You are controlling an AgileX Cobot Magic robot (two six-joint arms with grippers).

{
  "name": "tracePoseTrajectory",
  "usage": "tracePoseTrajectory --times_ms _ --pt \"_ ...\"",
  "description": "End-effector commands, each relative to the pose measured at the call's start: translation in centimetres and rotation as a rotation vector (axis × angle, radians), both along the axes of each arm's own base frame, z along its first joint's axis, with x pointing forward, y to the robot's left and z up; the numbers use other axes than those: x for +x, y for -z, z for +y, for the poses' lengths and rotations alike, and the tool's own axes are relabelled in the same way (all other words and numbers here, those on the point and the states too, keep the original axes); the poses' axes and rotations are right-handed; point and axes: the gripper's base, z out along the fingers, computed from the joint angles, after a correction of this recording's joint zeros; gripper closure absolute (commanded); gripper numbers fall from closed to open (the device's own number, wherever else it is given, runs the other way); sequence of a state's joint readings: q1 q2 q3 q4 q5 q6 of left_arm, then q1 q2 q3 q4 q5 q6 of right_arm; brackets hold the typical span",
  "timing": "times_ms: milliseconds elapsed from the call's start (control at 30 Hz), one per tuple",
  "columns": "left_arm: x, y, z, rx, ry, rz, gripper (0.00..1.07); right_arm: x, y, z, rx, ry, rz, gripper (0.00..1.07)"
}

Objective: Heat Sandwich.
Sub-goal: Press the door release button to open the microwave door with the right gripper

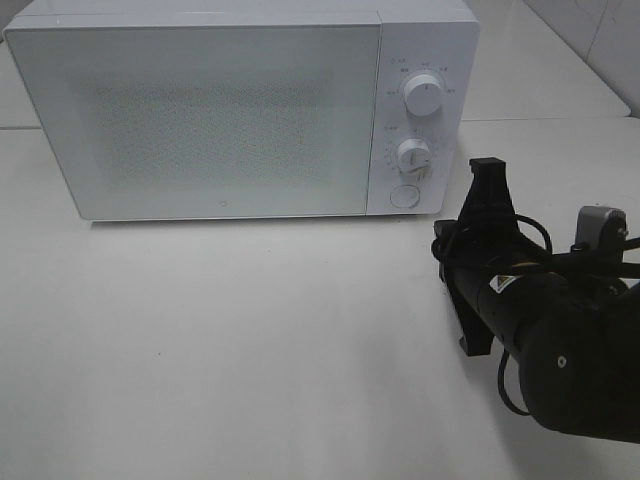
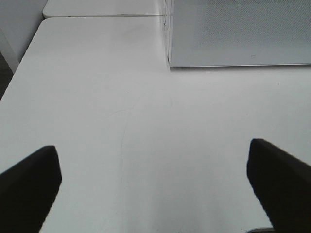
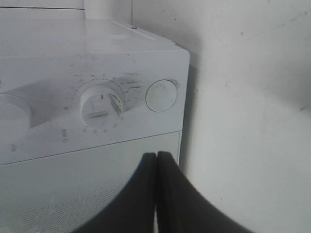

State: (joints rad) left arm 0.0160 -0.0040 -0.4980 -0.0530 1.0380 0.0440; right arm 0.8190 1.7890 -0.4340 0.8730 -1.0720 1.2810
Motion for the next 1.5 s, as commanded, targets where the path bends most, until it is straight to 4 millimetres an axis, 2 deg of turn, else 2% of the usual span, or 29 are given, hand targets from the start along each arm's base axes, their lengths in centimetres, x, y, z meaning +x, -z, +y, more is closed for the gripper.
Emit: tracePoseTrajectory --times_ms 33,400,1033,1500 --pt "-0.3 0.1 -0.1 -0.009 0.005 -0.025 0.08 0.1 0.1 0.2 0.029 0.005 0.032 1.07" --pt "-0.3 0.1 -0.1 -0.009 0.005 -0.025 0.08 1.0 1.0 1.2 0.028 0.001 0.060 1.07" --pt "-0.3 0.1 -0.1 -0.009 0.005 -0.025 0.08 8.8 2.8 1.9 0.033 -0.008 0.065 1.07" --pt "-0.3 0.1 -0.1 -0.009 0.005 -0.025 0.08 11.3 3.6 1.2 0.022 0.022 0.067 1.07"
